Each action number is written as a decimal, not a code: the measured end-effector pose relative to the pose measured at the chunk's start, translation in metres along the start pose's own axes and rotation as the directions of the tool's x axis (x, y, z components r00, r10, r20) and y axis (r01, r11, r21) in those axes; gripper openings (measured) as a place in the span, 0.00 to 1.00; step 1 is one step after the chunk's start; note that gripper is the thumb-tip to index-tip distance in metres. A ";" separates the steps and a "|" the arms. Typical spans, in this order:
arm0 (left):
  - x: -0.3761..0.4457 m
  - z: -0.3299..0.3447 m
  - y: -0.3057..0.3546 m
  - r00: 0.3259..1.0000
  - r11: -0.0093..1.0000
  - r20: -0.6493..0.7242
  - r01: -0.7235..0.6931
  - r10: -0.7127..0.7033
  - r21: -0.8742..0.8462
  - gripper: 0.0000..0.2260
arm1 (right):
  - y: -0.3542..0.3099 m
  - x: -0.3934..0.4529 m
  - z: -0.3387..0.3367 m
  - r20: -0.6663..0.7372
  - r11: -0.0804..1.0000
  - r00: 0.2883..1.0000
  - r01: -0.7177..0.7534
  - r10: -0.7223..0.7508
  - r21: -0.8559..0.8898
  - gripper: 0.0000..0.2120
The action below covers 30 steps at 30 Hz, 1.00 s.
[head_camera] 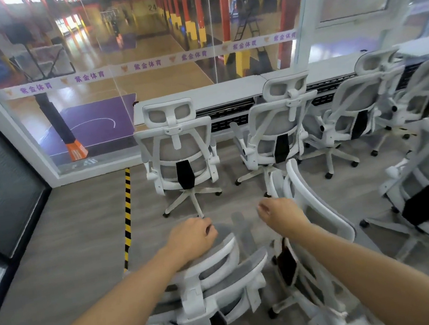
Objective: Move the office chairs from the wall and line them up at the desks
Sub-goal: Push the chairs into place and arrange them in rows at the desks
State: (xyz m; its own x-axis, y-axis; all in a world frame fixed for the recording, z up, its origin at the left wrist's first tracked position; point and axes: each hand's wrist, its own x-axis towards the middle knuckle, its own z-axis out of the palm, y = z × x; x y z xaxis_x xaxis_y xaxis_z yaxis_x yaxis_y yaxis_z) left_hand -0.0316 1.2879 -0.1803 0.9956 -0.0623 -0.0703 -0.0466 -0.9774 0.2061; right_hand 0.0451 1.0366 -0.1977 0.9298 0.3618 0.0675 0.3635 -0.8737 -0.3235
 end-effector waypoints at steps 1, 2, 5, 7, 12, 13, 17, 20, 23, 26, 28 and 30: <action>0.010 0.003 0.013 1.000 1.000 0.000 -0.024 0.024 0.004 0.13 | 0.017 -0.001 -0.008 -0.037 0.999 0.999 -0.036 0.036 -0.004 0.14; 0.022 0.006 0.025 0.999 0.999 0.004 -0.048 0.048 0.009 0.12 | 0.034 -0.002 -0.015 -0.057 0.997 0.995 -0.083 0.082 -0.011 0.14; 0.055 0.016 0.065 0.990 0.990 0.003 -0.138 0.138 0.025 0.12 | 0.081 -0.012 -0.031 -0.099 0.983 0.979 -0.183 0.180 -0.027 0.13; 0.076 0.022 0.091 0.985 0.985 -0.010 -0.172 0.173 0.027 0.13 | 0.107 -0.021 -0.033 -0.198 0.981 0.962 -0.196 0.190 -0.013 0.13; 0.126 0.032 0.148 0.964 0.968 -0.097 -0.251 0.249 -0.010 0.13 | 0.121 -0.021 -0.016 -0.352 0.938 0.870 -0.304 0.345 0.167 0.10; 0.134 0.032 0.157 0.957 0.963 -0.116 -0.270 0.267 -0.017 0.13 | 0.120 -0.016 -0.010 -0.309 0.914 0.863 -0.351 0.401 0.204 0.12; 0.180 0.042 0.178 0.892 0.907 -0.185 -0.422 0.413 -0.010 0.17 | 0.120 -0.001 0.012 -0.221 0.885 0.857 -0.451 0.465 0.116 0.28; 0.223 0.049 0.190 0.815 0.834 -0.209 -0.552 0.540 0.002 0.18 | 0.124 0.007 0.018 -0.277 0.871 0.833 -0.490 0.480 0.035 0.32; 0.271 0.059 0.201 0.772 0.772 -0.038 -0.630 0.635 0.082 0.21 | 0.130 0.007 0.023 -0.380 0.853 0.789 -0.522 0.483 0.002 0.28; 0.314 0.069 0.204 0.701 0.679 0.145 -0.712 0.698 0.175 0.20 | 0.140 0.009 0.020 -0.446 0.826 0.750 -0.562 0.488 -0.039 0.24; 0.331 0.075 0.201 0.658 0.643 0.120 -0.752 0.743 0.142 0.17 | 0.147 0.014 0.020 -0.473 0.824 0.744 -0.564 0.473 -0.063 0.22; 0.338 0.081 0.200 0.598 0.594 0.027 -0.799 0.801 0.093 0.14 | 0.153 0.019 0.020 -0.507 0.827 0.740 -0.555 0.442 -0.090 0.21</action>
State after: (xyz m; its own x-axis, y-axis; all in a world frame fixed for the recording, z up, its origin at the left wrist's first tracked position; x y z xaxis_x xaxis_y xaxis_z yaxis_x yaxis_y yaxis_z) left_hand 0.2890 1.0554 -0.2420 0.5558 -0.8256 0.0970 -0.8311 -0.5491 0.0880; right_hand 0.1171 0.9163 -0.2644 0.8784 -0.2831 0.3851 -0.2104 -0.9525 -0.2202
